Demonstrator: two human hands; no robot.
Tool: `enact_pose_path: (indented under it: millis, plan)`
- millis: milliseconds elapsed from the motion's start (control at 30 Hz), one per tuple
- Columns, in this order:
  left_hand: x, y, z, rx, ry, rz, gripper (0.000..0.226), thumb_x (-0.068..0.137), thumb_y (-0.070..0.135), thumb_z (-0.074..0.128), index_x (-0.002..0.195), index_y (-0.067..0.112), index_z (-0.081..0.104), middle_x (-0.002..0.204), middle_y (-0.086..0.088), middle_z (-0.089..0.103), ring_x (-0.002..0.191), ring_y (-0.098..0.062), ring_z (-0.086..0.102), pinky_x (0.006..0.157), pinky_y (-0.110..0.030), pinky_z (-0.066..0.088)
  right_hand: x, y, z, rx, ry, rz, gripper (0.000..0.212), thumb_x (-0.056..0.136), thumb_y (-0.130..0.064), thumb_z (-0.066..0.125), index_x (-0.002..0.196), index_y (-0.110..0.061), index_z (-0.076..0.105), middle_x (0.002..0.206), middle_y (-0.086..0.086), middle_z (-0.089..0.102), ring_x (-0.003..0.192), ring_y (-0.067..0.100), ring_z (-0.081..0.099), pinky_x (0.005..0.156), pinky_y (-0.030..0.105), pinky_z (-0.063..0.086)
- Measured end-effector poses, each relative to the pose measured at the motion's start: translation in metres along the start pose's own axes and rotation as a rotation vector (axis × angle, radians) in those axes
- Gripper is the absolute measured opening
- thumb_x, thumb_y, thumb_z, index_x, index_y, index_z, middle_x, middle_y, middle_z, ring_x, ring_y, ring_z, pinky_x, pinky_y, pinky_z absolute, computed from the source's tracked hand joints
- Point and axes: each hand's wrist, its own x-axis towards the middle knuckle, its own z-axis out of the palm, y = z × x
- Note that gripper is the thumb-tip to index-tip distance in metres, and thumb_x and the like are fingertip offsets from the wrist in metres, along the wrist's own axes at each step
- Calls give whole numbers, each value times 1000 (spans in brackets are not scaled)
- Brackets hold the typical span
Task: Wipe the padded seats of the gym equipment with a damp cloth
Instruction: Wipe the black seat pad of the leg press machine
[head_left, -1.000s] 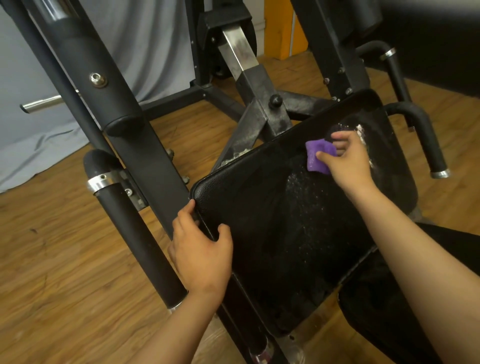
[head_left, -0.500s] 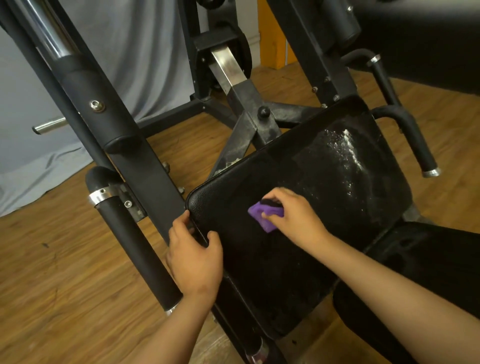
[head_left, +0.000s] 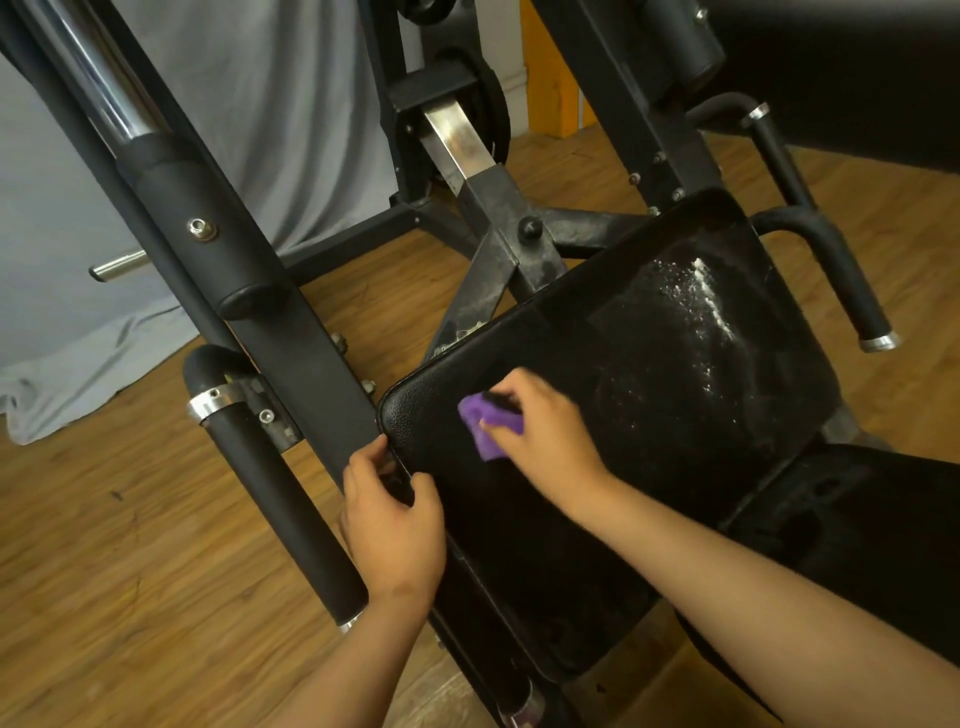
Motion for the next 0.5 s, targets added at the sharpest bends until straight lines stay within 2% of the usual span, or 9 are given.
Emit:
enact_pose_path:
  millis: [67, 100, 167, 267, 367, 433, 500]
  plan:
    - [-1, 1, 0, 6, -5, 0, 42, 85, 8, 59, 126, 17, 52, 114, 3, 58, 104, -7, 55, 88, -22, 40, -2, 1, -2, -30, -94, -44, 24, 86, -19, 67, 106, -14, 56, 107, -1, 58, 101, 15, 58, 84, 40, 52]
    - [-1, 1, 0, 14, -4, 1, 43, 86, 9, 59, 127, 17, 51, 114, 3, 58, 104, -8, 55, 89, -24, 41, 3, 5, -8, -35, -72, -43, 23, 86, -19, 67, 106, -14, 57, 107, -1, 58, 100, 14, 58, 84, 39, 52]
    - [-1, 1, 0, 43, 2, 11, 43, 85, 11, 59, 127, 18, 51, 115, 3, 58, 106, -12, 56, 92, -32, 46, 20, 16, -24, -45, 87, -11, 22, 85, -17, 68, 104, -13, 58, 106, 0, 59, 96, 14, 59, 80, 31, 51]
    - [-1, 1, 0, 67, 2, 16, 44, 85, 13, 59, 127, 18, 50, 116, 4, 58, 107, -15, 57, 95, -43, 49, 49, 30, -50, -42, 335, 153, 17, 88, -15, 65, 103, -14, 58, 103, -1, 57, 91, 10, 56, 69, 14, 39]
    - [-2, 3, -1, 59, -1, 20, 45, 84, 12, 59, 127, 19, 50, 117, 3, 58, 108, -15, 57, 96, -44, 48, 69, 31, -54, -40, 460, 254, 16, 88, -14, 64, 103, -12, 57, 106, 5, 59, 94, 17, 59, 69, 19, 39]
    - [-1, 3, -1, 62, -9, 25, 45, 85, 11, 60, 128, 18, 50, 117, 3, 57, 108, -15, 57, 96, -44, 48, 73, 20, -46, -15, 431, 231, 19, 88, -15, 64, 105, -12, 57, 109, 5, 59, 97, 16, 60, 70, 19, 40]
    - [-1, 3, -2, 69, -13, 32, 45, 84, 11, 60, 127, 18, 50, 116, 2, 57, 107, -15, 57, 95, -44, 49, 68, 2, -33, 21, 328, 170, 21, 87, -16, 66, 107, -14, 58, 111, 3, 60, 97, 11, 58, 72, 15, 43]
